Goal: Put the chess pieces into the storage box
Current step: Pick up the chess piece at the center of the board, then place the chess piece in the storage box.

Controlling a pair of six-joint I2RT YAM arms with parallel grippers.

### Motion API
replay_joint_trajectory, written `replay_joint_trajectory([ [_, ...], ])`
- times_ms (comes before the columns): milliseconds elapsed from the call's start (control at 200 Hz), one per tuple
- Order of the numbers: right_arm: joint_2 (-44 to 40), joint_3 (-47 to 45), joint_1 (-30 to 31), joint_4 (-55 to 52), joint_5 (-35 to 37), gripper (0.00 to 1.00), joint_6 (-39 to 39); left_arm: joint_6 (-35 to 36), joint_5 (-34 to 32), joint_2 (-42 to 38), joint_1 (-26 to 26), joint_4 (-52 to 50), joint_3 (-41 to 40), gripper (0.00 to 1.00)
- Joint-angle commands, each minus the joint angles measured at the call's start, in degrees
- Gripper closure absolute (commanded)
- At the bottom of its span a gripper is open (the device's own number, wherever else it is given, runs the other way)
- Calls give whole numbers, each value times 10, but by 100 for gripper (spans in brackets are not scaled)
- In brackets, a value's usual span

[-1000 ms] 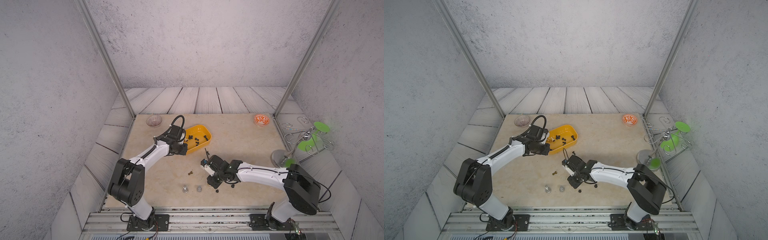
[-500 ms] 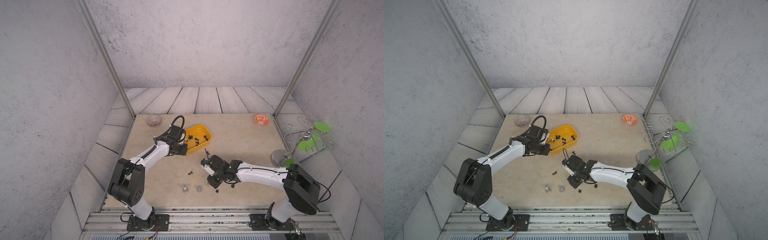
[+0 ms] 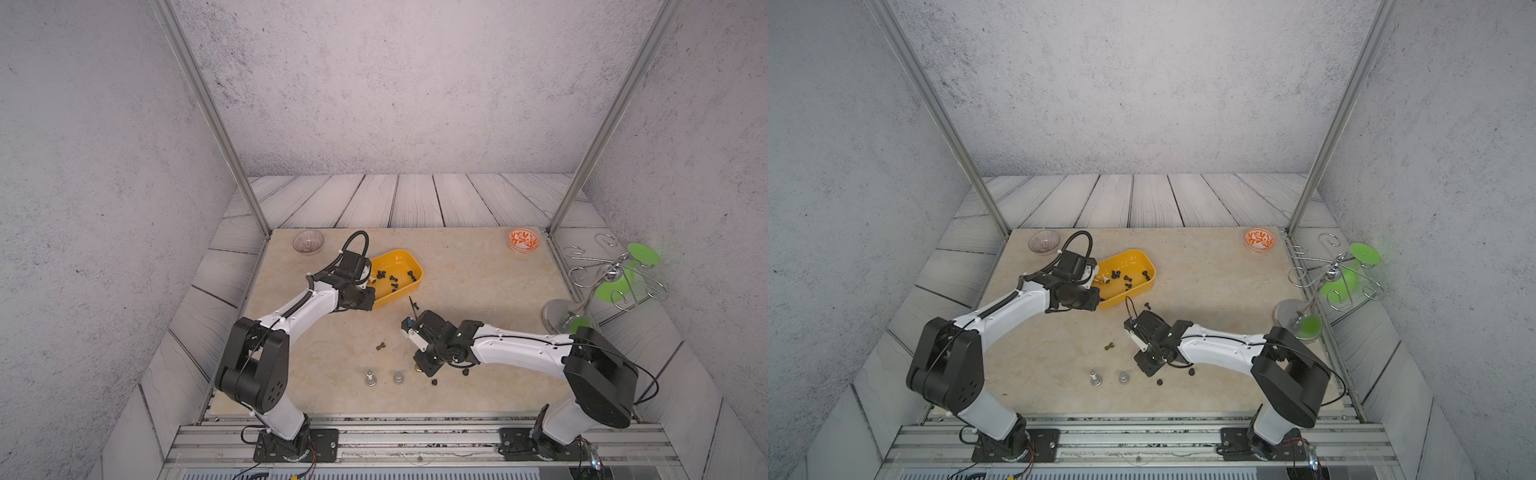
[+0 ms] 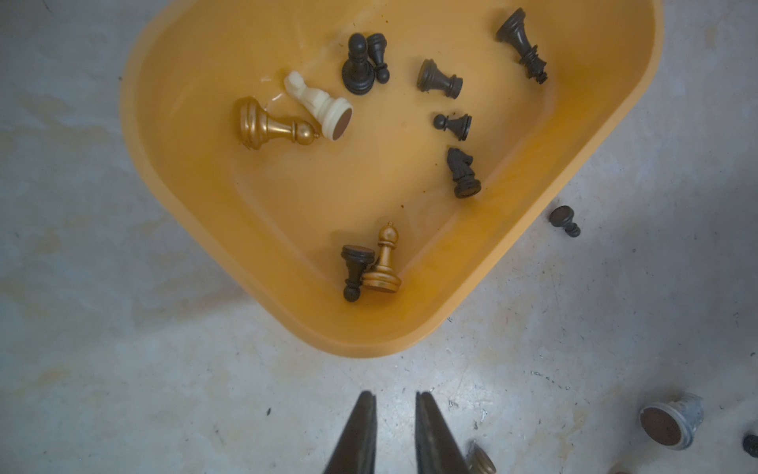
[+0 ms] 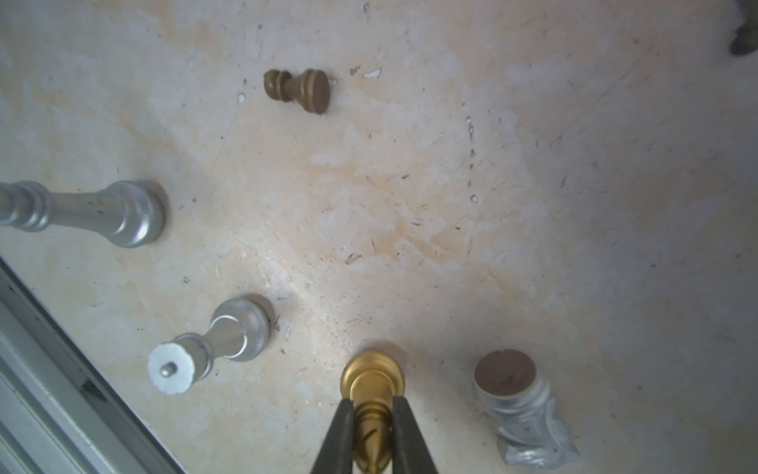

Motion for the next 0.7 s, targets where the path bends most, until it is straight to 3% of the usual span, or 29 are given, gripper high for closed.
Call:
replay_joint_trajectory([
  [0, -12, 23, 2, -13, 21, 85, 4, 0, 2, -19, 5, -4, 1, 78],
  [200, -38, 51, -14, -31, 36, 85, -21, 0, 2, -33, 5, -5, -6, 78],
  [405, -53, 93, -69, -29, 20, 85, -53, -3, 5, -52, 5, -5, -17, 78],
  [696, 4, 200, -168, -20, -22, 85, -99, -7, 14, -88, 5, 4, -48, 78],
])
